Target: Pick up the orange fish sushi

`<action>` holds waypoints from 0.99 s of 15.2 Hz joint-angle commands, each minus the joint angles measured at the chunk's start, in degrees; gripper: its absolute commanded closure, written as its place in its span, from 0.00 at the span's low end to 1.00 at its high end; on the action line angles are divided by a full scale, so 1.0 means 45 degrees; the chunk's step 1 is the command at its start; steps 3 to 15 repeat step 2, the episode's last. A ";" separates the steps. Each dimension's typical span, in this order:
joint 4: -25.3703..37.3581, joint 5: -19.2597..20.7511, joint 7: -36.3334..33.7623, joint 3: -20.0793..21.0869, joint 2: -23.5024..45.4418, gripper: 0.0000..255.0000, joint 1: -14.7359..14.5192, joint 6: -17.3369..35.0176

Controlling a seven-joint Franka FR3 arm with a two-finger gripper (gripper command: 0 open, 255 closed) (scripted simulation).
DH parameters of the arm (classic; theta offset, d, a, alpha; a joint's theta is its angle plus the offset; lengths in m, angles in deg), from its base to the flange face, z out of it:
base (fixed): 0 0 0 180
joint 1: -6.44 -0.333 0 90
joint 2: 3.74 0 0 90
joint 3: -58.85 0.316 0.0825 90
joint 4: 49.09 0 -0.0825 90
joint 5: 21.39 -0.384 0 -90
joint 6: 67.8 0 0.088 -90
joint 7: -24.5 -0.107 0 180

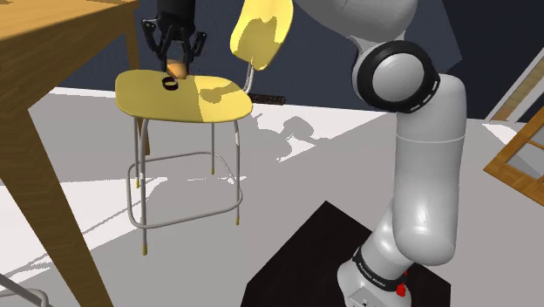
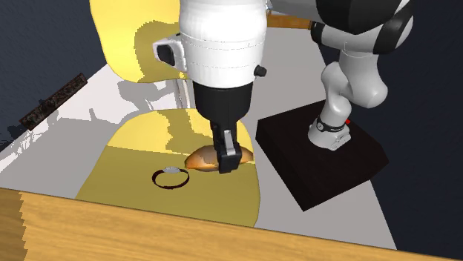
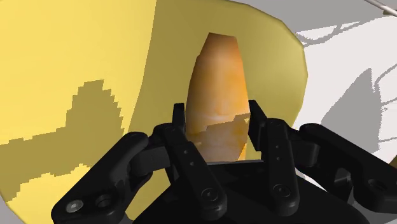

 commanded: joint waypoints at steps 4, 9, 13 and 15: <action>0.0531 0.0054 -0.0009 -0.0005 0.0192 1.00 -0.0080 -0.0346; 0.0531 0.0054 -0.0009 -0.0005 0.0192 1.00 -0.0080 -0.0346; 0.0531 0.0054 -0.0009 -0.0005 0.0192 1.00 -0.0080 -0.0346; 0.0531 0.0054 -0.0009 -0.0005 0.0192 1.00 -0.0080 -0.0346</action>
